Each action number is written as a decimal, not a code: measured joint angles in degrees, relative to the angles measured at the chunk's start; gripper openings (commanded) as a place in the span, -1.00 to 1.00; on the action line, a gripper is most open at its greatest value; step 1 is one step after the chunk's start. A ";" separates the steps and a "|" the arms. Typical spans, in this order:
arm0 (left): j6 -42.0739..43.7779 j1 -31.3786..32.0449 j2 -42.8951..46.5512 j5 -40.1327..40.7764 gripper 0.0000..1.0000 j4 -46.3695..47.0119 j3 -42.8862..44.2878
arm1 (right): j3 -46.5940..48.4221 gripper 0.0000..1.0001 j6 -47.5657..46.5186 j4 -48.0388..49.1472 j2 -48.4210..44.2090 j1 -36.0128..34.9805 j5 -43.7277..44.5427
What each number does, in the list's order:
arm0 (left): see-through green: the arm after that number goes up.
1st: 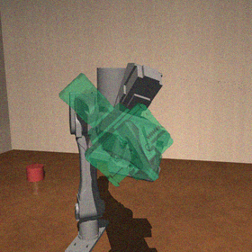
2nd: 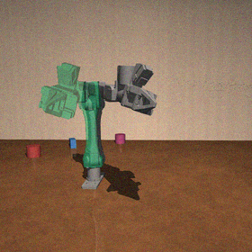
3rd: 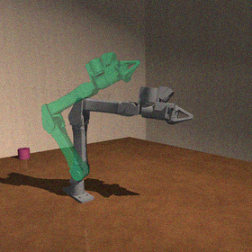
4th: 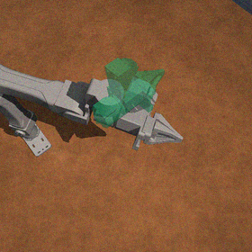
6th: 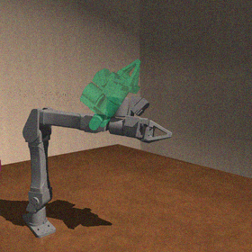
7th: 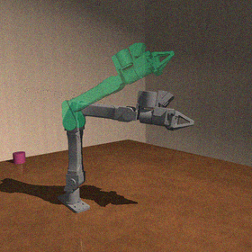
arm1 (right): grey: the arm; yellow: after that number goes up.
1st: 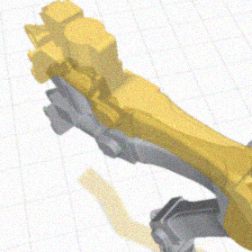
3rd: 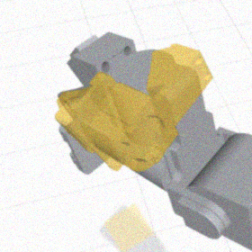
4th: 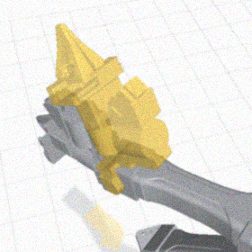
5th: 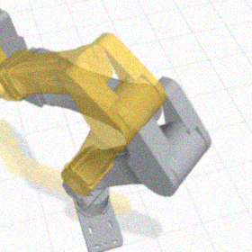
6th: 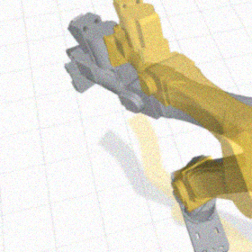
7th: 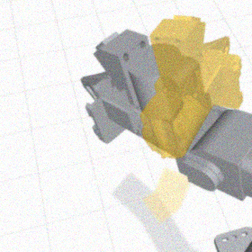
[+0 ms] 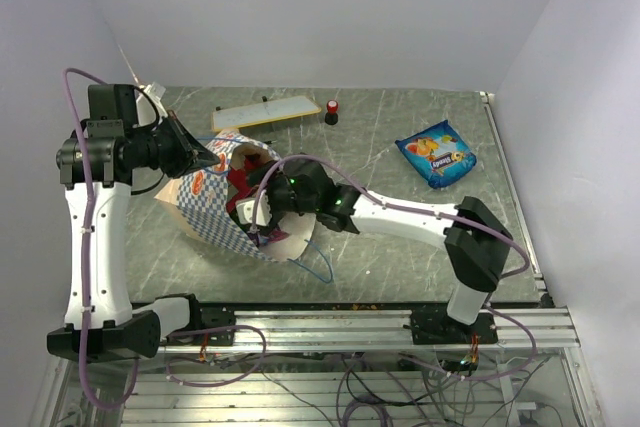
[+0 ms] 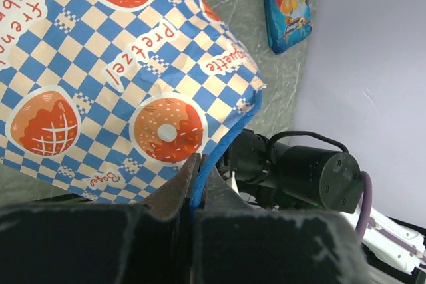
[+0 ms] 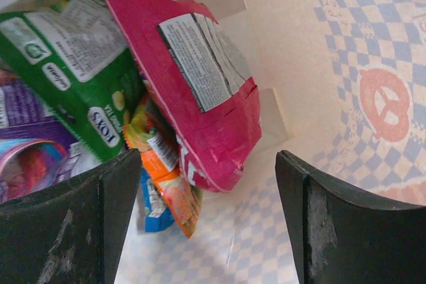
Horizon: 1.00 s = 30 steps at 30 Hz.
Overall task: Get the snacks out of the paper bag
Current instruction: Take out the snack from the paper bag.
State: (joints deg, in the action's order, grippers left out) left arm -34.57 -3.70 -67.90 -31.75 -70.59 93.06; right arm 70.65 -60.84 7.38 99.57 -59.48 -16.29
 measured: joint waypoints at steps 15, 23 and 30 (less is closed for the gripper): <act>0.28 0.00 1.66 -0.02 -0.86 0.57 -1.64 | 4.98 -0.13 -7.15 4.28 9.42 0.07 0.50; 1.01 0.00 2.45 1.16 -0.86 -0.22 -1.03 | 6.34 -0.81 -7.56 4.31 10.10 0.11 -0.26; 0.48 0.00 2.58 1.73 -0.86 0.07 -1.09 | 6.23 -1.00 -5.75 4.13 9.46 0.50 -1.27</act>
State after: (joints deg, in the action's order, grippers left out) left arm -34.09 -3.70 -65.32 -30.02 -70.52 91.96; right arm 76.88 -66.59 11.51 109.03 -58.98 -17.56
